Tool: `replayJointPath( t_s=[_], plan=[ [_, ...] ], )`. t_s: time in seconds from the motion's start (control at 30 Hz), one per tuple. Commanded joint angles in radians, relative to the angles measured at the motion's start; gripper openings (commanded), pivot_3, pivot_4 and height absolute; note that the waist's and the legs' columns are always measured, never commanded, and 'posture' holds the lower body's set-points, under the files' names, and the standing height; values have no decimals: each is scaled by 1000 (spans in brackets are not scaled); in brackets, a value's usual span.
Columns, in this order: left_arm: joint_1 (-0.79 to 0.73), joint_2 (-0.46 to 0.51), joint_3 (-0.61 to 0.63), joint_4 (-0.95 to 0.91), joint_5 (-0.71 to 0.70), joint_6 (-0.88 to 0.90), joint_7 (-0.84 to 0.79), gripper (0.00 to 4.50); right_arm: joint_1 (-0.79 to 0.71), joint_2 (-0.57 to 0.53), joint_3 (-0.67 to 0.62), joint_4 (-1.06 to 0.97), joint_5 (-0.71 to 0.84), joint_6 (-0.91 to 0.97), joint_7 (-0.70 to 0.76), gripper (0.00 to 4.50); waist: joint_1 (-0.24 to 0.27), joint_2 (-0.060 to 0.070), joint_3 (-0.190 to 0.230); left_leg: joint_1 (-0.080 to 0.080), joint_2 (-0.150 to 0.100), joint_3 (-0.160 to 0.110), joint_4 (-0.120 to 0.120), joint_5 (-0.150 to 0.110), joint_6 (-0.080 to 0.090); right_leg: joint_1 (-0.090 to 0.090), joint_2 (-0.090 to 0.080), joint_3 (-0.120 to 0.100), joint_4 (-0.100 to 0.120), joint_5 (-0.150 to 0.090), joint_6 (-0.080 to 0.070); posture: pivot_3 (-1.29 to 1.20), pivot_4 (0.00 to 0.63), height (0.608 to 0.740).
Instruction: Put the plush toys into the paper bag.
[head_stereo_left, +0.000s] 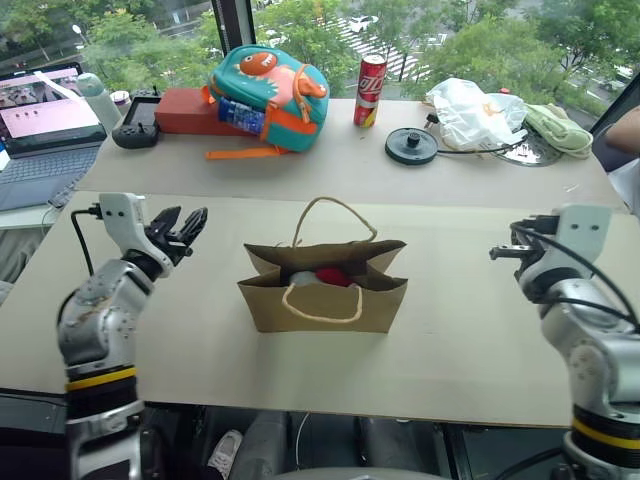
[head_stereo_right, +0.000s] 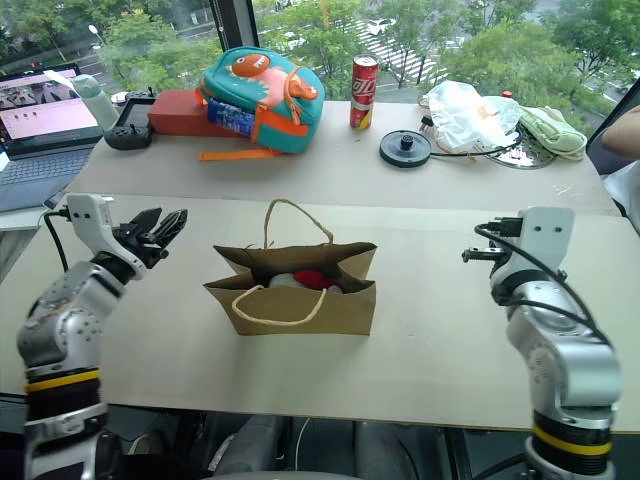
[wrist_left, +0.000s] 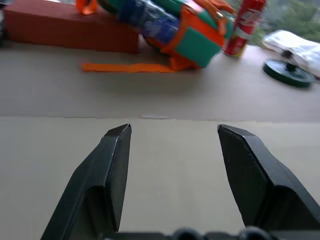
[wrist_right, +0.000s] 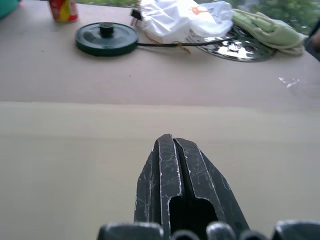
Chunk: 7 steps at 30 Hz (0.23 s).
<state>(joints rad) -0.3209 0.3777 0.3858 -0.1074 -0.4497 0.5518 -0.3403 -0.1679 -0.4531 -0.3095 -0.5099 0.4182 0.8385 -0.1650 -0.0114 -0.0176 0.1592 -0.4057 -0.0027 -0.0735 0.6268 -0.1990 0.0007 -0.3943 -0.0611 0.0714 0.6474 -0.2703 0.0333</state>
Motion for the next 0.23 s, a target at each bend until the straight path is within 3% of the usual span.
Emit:
replayJointPath(
  t_s=[0.03, 0.23],
  plan=[
    [38, -68, -32, -74, 62, -67, 106, 2963, 36, 65, 63, 18, -135, -155, -44, 0, -2, 0, 0, 2, 0, 1, 0, 0, 0, 1, 0, 0, 0, 0, 0, 0, 150, 740],
    [49, -90, -40, -26, 74, -125, 110, 2963, 64, 118, 82, 74, -191, -236, -4, 0, -6, 0, 0, 7, 0, 1, 0, 0, -1, 5, 2, 0, 0, 1, -1, 0, 150, 740]
  ],
)
